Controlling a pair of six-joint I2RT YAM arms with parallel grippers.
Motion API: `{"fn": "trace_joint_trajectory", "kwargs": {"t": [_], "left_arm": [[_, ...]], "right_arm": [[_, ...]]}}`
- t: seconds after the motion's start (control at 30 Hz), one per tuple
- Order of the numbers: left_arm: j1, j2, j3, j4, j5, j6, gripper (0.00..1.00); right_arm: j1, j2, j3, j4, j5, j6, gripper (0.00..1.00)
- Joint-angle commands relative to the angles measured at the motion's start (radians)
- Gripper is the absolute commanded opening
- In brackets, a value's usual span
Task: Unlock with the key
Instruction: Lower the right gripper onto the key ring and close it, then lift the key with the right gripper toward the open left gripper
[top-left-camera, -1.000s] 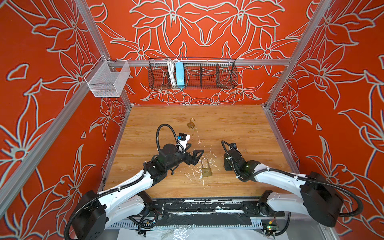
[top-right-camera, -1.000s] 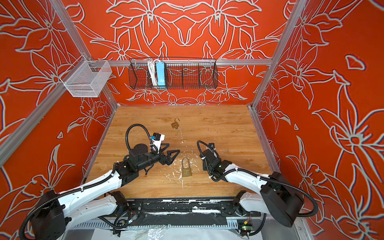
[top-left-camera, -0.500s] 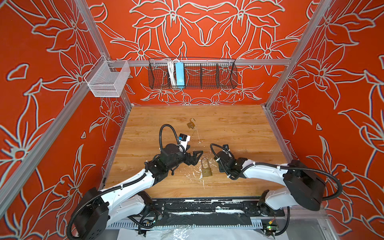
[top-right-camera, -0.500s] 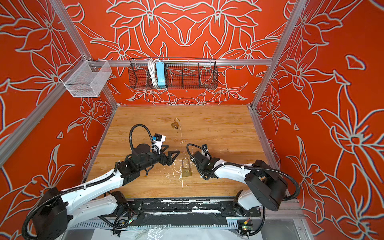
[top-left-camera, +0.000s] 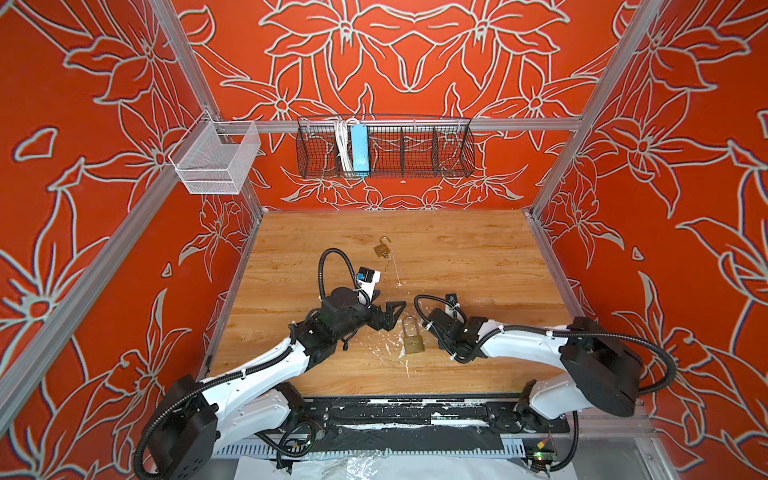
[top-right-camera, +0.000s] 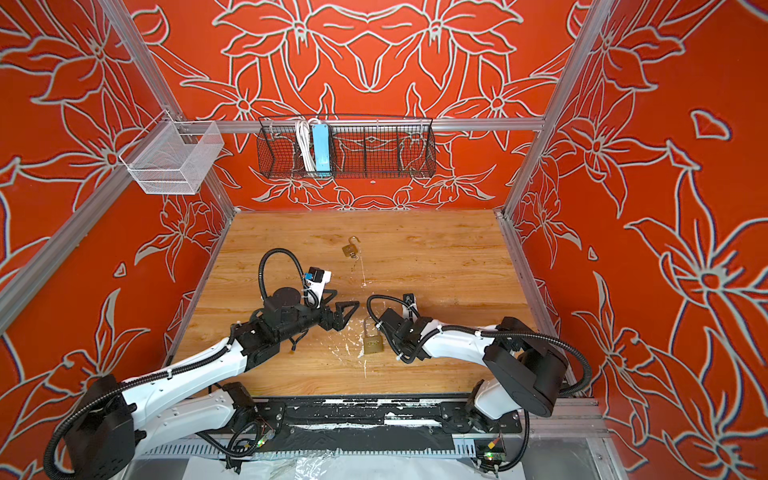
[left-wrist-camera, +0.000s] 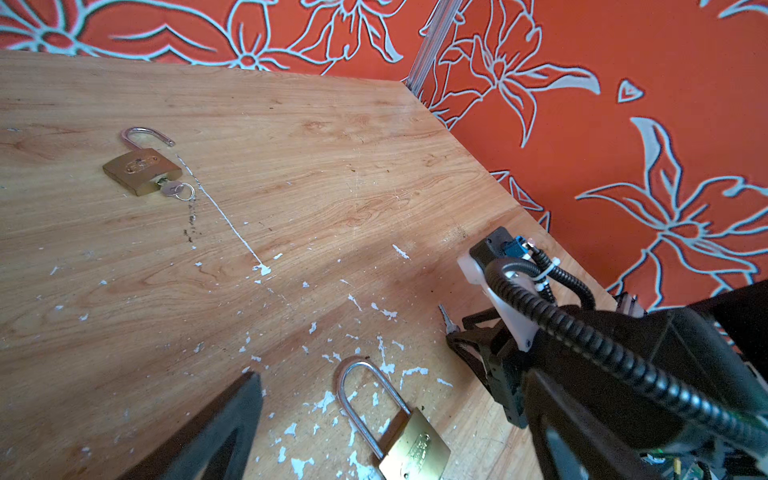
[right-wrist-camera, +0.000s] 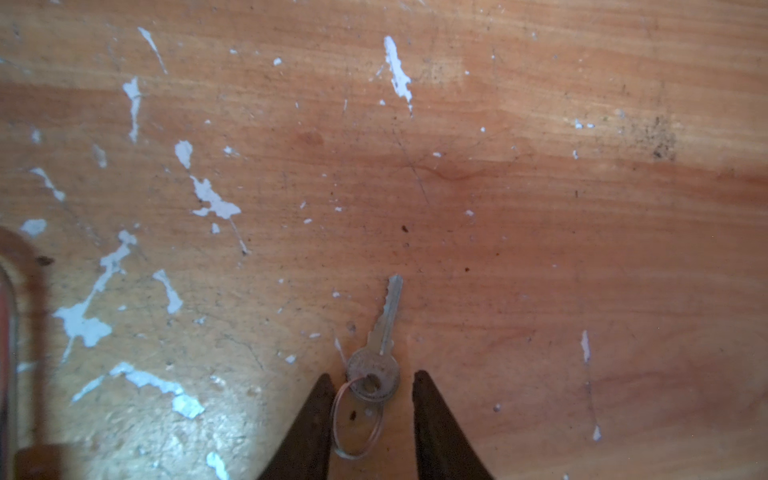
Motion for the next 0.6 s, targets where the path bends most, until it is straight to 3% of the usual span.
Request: {"fn": "trace_joint_trajectory", "kwargs": {"t": [0.0, 0.33, 0.57], "left_arm": [[0.001, 0.009, 0.019, -0.003, -0.009, 0.004, 0.97], [0.001, 0.018, 0.023, -0.008, -0.008, 0.007, 0.97], [0.001, 0.022, 0.026, -0.011, -0.012, 0.009, 0.97]], "right_arm": [[0.007, -0.037, -0.031, -0.036, 0.041, 0.038, 0.3], [0.007, -0.095, -0.062, -0.011, 0.043, -0.005, 0.21], [0.006, -0.093, -0.066, -0.008, 0.042, -0.019, 0.04]]}}
